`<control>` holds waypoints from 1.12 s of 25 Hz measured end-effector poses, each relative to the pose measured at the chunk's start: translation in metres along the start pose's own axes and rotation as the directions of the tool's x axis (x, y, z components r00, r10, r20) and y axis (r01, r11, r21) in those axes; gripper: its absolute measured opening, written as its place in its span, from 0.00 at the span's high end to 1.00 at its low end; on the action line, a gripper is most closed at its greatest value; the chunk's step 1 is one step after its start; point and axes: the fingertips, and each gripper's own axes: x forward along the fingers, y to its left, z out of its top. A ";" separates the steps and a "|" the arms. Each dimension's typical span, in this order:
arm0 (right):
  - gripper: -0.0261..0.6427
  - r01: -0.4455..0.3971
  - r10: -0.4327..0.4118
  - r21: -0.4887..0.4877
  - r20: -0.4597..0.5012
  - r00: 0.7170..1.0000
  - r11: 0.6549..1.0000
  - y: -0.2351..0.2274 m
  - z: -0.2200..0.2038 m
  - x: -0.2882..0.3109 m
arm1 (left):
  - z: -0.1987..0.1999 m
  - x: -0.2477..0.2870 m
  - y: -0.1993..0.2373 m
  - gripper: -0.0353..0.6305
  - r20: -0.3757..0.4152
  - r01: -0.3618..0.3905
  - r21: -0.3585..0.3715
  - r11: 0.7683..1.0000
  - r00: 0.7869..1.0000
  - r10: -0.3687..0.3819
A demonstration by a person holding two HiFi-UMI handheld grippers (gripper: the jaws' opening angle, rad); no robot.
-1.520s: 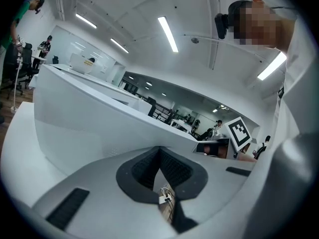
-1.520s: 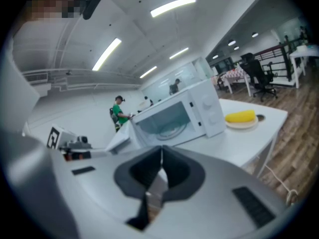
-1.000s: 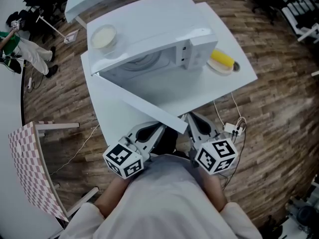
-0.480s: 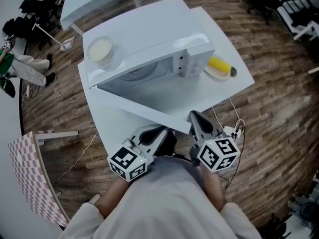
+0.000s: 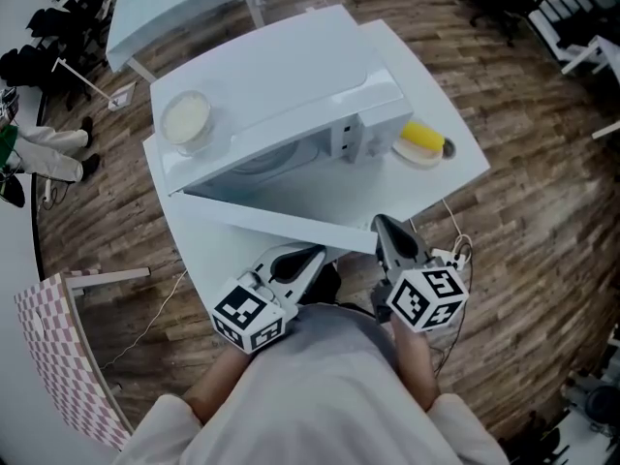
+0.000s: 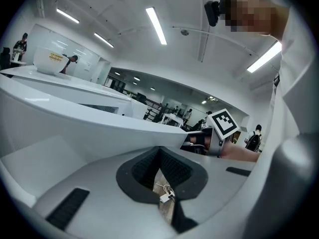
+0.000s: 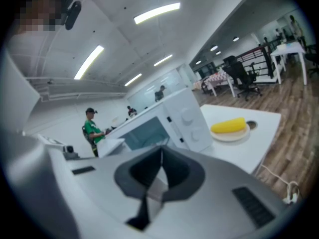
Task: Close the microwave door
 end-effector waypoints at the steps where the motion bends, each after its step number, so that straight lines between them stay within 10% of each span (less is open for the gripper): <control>1: 0.93 0.005 -0.005 0.001 0.002 1.000 1.000 -0.002 0.002 0.002 | 0.001 0.001 0.002 0.92 0.001 0.003 0.000 1.000 1.000 -0.003; 28: 0.93 0.077 -0.077 0.012 0.016 0.997 0.997 -0.016 0.026 0.017 | 0.028 0.018 0.019 0.92 0.062 0.125 -0.022 0.992 0.990 -0.124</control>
